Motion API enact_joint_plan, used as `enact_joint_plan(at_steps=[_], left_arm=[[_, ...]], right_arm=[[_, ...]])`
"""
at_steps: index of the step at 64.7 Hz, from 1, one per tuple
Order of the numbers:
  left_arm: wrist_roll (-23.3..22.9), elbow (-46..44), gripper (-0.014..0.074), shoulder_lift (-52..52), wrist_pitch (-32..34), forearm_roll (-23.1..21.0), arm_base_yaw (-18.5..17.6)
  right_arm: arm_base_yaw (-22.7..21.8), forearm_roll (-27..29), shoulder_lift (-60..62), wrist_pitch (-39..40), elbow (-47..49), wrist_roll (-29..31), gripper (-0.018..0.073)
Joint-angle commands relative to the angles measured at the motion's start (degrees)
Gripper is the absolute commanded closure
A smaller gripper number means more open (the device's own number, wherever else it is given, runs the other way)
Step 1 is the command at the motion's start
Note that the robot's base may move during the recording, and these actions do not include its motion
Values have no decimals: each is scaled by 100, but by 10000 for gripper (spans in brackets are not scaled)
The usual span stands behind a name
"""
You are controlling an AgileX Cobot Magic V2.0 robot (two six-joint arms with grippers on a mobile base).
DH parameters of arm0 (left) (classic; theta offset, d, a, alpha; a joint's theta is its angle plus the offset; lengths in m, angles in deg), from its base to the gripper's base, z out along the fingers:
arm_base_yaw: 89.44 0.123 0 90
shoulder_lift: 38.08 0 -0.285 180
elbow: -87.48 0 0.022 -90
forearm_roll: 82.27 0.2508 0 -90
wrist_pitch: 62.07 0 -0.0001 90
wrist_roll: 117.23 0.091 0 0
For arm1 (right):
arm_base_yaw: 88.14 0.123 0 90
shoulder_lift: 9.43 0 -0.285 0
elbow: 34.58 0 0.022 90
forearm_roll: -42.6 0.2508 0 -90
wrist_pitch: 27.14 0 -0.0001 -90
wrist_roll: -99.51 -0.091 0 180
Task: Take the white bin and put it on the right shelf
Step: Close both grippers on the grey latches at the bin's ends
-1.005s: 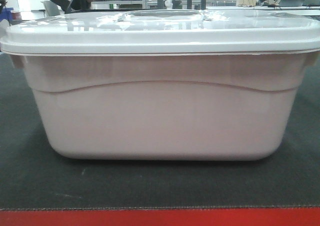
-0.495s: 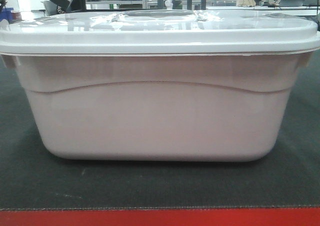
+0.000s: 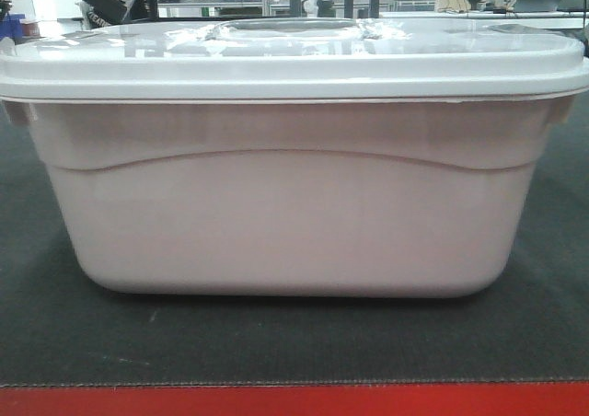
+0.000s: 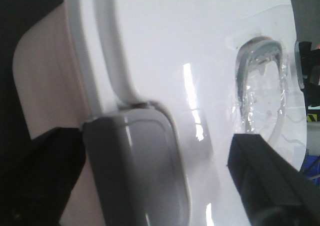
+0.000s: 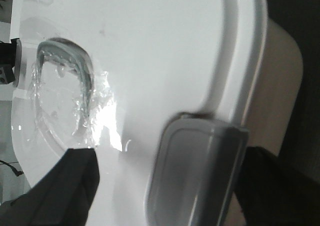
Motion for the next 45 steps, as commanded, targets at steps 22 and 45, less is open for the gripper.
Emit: enact_joint_plan(at_steps=[22,45], left_arm=[[14,-133,304,228,-646,-389,-28],[14,-133,304,228,-646,-389,-28]], right_arm=[[15,470,246,-709,130,71,-24],[15,477,246,-709,130,71,106]])
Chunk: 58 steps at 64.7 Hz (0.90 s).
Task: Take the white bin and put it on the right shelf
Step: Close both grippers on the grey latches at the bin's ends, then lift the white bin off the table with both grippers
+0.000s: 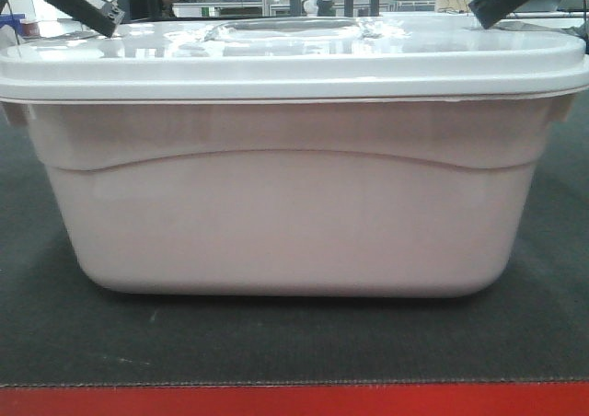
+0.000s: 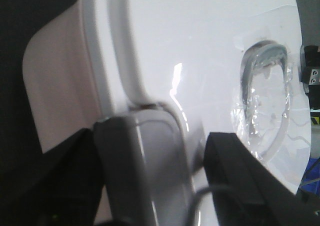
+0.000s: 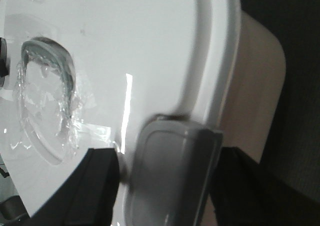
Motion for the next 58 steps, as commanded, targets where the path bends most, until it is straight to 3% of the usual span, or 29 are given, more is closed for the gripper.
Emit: enact_joint_plan(at_steps=[1,35,58], left_arm=[[9,-133,304,228,-666,-416,-28],[9,-133,304,228,-666,-409,-28],[135,-133,304,367,-666,-513,-28]], right_arm=[[15,629,246,-773,151,71,106],[15,636,246,-773,151,71,127],[15,1165,308,-829,162,456,127]])
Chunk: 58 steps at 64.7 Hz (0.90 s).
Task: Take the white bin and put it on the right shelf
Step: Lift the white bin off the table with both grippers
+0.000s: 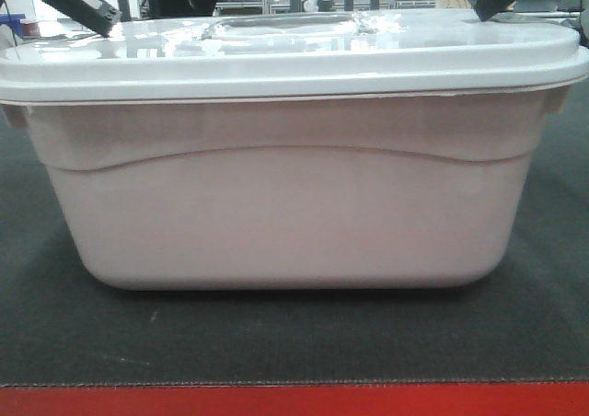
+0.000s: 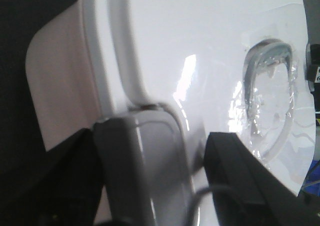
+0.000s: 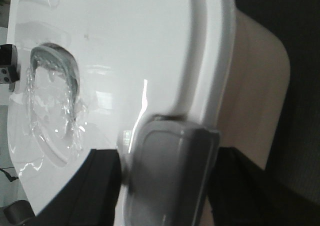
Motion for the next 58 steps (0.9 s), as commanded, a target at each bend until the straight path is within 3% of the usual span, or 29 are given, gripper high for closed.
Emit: enact_joint_plan(at_steps=[1,15,31,58], left_arm=[[126,-133,304,361,-692,-530,-49],[138,-133,304,693,-692,-534,-49],[138,-133,304,913,-692,-543,-49],[138,-133,307,960,-692,-556,-49]], right_arm=[[27,924,307,-882,162,280,127],[27,924,550,-882,162,285,130],[27,924,608,-882,162,324,208],[27,925,723,-882,162,343,209]])
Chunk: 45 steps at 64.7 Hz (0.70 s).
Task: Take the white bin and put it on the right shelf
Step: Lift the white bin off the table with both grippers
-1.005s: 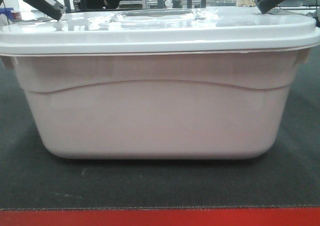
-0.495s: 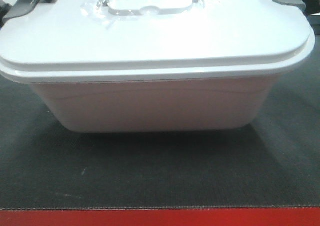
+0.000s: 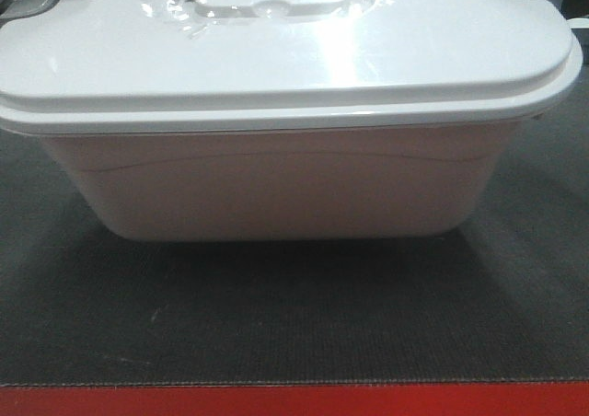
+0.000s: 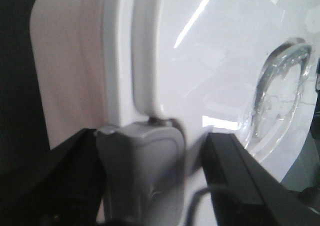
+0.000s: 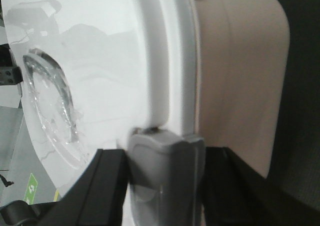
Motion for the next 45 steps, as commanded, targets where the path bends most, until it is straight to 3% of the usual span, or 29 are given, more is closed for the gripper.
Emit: enact_joint_plan(at_steps=[1,16,45], left_arm=[[67,-155,313,315,-813,-735,-59],[67,-155,407,326,-813,-735,-59],[67,-155,409,446,-813,-735,-59]], right_arm=[[27,770,286,-897,162,96,209],[27,776,292,-897,162,95,209],[27,903,387,-897,162,229,209]])
